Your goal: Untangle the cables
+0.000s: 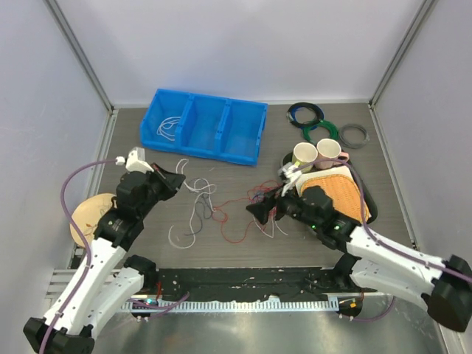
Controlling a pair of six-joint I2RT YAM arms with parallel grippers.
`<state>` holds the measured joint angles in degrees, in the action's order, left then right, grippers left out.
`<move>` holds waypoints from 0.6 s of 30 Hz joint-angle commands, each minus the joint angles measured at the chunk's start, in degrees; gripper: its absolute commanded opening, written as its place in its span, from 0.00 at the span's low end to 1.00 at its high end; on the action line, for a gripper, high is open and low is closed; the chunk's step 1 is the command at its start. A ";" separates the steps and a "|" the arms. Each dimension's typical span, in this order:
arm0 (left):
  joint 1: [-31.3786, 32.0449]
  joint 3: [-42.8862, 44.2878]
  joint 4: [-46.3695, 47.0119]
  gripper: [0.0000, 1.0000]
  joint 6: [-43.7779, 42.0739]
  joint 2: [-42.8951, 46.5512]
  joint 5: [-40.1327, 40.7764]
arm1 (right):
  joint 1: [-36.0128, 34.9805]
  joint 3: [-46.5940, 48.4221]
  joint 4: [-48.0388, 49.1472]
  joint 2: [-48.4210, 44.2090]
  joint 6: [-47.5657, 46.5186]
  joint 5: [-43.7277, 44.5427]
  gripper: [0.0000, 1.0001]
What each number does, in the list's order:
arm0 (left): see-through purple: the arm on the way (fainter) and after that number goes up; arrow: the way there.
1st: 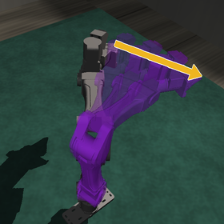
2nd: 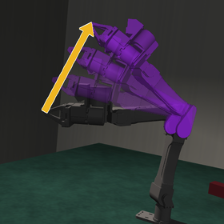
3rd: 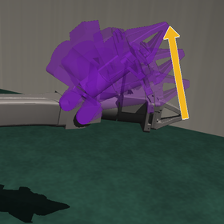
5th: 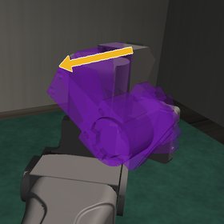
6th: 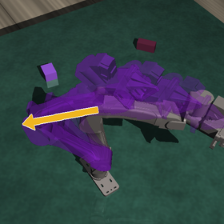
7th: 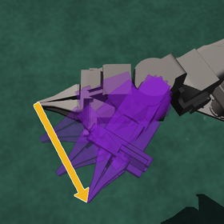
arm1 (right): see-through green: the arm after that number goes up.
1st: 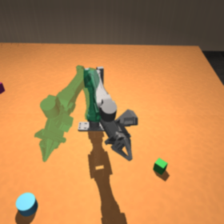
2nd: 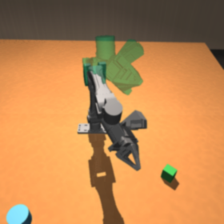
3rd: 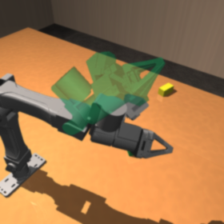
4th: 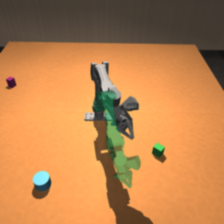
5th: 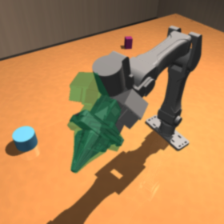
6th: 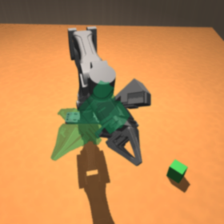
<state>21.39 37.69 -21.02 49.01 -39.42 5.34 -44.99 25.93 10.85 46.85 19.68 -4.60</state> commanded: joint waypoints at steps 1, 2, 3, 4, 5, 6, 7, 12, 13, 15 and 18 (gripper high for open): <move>0.06 5.19 9.40 0.00 -0.42 0.92 -14.73 | -9.47 6.93 4.78 12.18 -4.82 0.81 0.90; 0.06 5.37 9.94 0.00 0.20 0.92 -16.31 | -10.54 8.07 5.75 14.74 -5.00 1.69 0.89; 0.15 5.37 10.29 0.00 0.55 1.27 -17.11 | -11.42 9.82 7.15 19.81 -3.70 2.05 0.89; 0.15 5.20 10.99 0.00 1.60 1.45 -17.38 | -11.96 10.45 10.91 22.12 -3.16 1.70 0.89; 0.15 4.85 11.34 0.00 2.13 1.80 -17.21 | -12.92 11.24 12.51 24.32 -2.55 2.22 0.88; 0.15 3.98 12.30 0.00 2.66 2.32 -17.04 | -13.45 12.46 13.74 26.69 -1.59 2.84 0.88; 0.23 3.71 12.49 0.00 3.01 3.03 -16.86 | -13.89 13.08 16.54 30.63 -1.66 3.37 0.88; 0.23 3.35 11.35 0.00 3.81 5.31 -16.86 | -16.70 18.10 17.97 40.15 -4.47 13.11 0.86; 0.23 3.44 11.00 0.00 3.81 6.27 -16.77 | -16.71 18.19 18.93 41.55 -5.52 13.47 0.86; 0.23 3.61 9.51 0.00 3.37 7.42 -15.90 | -16.71 17.75 18.94 42.09 -6.67 13.04 0.86; 0.15 3.70 6.70 0.00 3.19 9.88 -13.09 | -16.71 16.34 19.12 42.18 -8.60 12.60 0.86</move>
<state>21.47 41.08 -12.93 52.21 -32.38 -9.52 -61.45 41.87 24.84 89.71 14.70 5.34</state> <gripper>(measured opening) 0.014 0.857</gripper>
